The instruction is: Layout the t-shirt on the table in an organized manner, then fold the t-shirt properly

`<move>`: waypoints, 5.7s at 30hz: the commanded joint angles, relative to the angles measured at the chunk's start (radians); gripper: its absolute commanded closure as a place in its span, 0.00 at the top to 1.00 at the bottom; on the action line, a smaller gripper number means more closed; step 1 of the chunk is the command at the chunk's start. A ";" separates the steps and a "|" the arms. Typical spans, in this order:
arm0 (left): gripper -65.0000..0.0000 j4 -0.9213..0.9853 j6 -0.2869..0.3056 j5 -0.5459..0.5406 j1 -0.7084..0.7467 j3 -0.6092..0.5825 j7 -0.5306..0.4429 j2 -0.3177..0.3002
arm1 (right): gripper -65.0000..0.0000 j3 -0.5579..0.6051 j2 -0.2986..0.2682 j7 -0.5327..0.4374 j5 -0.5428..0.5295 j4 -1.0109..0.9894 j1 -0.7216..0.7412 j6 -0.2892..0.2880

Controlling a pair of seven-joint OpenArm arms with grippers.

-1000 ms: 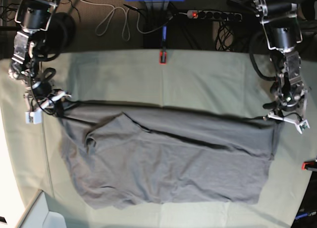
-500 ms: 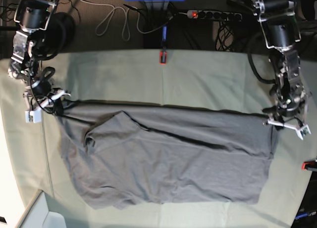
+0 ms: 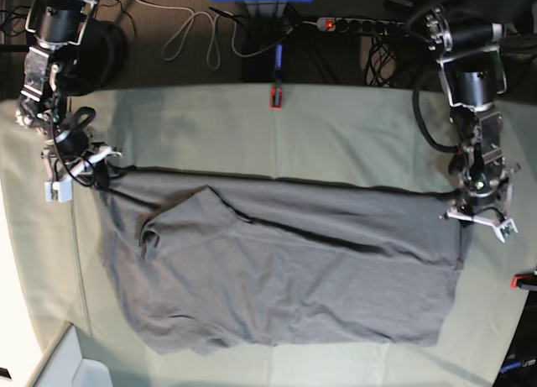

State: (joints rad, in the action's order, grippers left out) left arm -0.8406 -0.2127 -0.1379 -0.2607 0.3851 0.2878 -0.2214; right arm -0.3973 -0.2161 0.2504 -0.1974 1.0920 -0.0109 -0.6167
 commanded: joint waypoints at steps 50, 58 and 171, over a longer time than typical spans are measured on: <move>0.00 -0.432 -0.003 -0.125 -0.082 0.031 0.250 -0.065 | 0.00 -0.001 -0.024 0.157 -0.009 0.288 0.208 -0.081; 0.00 -0.441 -0.003 -0.125 0.033 0.033 0.244 -0.065 | 0.00 -0.007 -0.019 0.160 -0.014 0.293 0.087 -0.081; 0.55 -0.504 -0.003 -0.257 0.186 0.214 0.367 -0.108 | 0.61 -0.114 -0.004 -0.230 0.490 -0.585 0.489 -0.081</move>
State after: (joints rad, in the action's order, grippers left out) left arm -1.3262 -0.2131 -0.4019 -0.0631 0.5915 0.6697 -0.3092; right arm -0.5129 -0.2127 0.0139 0.2962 0.5026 0.4595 -0.6880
